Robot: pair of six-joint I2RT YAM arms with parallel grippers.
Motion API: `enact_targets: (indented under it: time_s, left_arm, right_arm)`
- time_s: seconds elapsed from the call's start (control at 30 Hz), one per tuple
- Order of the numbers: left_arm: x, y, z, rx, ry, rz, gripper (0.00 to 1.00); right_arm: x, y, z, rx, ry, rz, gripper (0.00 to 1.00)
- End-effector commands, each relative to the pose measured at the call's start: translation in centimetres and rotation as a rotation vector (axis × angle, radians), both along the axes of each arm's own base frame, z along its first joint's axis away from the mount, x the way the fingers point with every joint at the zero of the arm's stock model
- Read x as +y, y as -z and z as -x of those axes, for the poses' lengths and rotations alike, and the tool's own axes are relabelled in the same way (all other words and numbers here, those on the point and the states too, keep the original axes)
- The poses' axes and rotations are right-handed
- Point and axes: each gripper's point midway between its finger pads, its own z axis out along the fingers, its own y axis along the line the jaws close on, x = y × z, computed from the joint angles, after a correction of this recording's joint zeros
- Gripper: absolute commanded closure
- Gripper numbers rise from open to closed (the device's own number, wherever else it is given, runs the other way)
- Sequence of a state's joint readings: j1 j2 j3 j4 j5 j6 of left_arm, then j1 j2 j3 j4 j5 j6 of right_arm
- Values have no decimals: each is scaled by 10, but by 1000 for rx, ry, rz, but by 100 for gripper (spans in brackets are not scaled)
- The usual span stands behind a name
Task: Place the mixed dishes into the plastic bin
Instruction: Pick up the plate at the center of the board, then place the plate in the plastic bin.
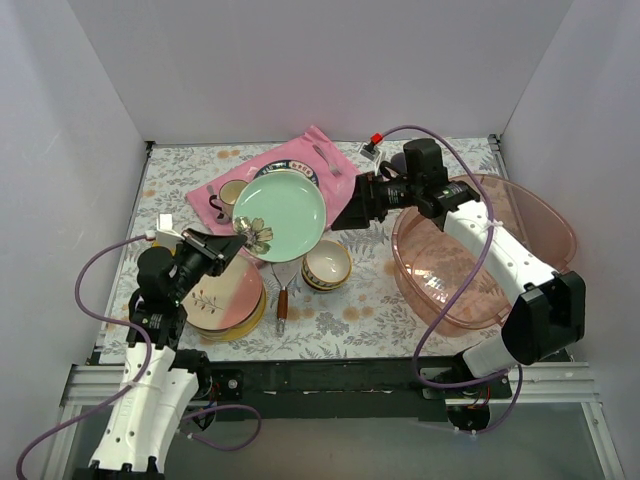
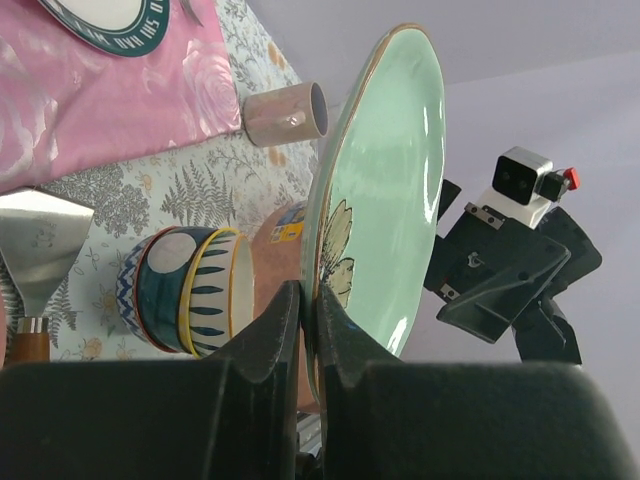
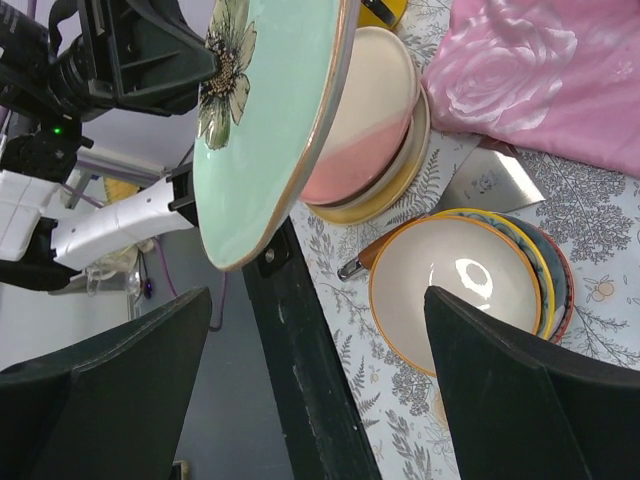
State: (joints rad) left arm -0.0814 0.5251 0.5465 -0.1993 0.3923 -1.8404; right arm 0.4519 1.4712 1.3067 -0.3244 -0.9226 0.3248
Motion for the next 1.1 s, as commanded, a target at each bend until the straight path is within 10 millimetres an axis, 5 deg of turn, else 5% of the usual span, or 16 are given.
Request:
enact_targets:
  time_s: [0.0,0.17,0.27,0.4,0.43,0.6,0.7,0.73,0.83,1.07]
  left_arm:
    - [-12,-40,2,-152,46,51,100]
    - [-40,-35,1,-134,97,39,100]
    - [-51,-31,0,-122,93,20,100]
    - [-54,-34,-5,-142,80,20,100]
    - [-53,-35,-5,-145,74,18,100]
    - [-58,-35,-3,-159,110,8,100]
    - [-64,-42,4,-214,164,-22,59]
    - [-65,-46,7,-236,179,-35,35]
    - [-61,-51,11,-286,185,-125,2]
    - [-36,-62,16,-347,128,-402,2]
  right_arm:
    - [11,-25,-8,-27,26,-52,6]
    - [20,-20,-13,23,35,-53,11]
    - [24,-14,-16,50,41,-57,27]
    - [17,-7,-17,38,86,-37,85]
    - [14,-4,-17,39,96,-33,93]
    - [-13,-19,-24,15,119,-92,99]
    - [-34,-36,-18,-19,49,-187,99]
    - [-40,-42,-16,-40,29,-210,99]
    - [-64,-48,-8,-102,-21,-250,99]
    - [-128,-41,-22,-165,121,-234,99]
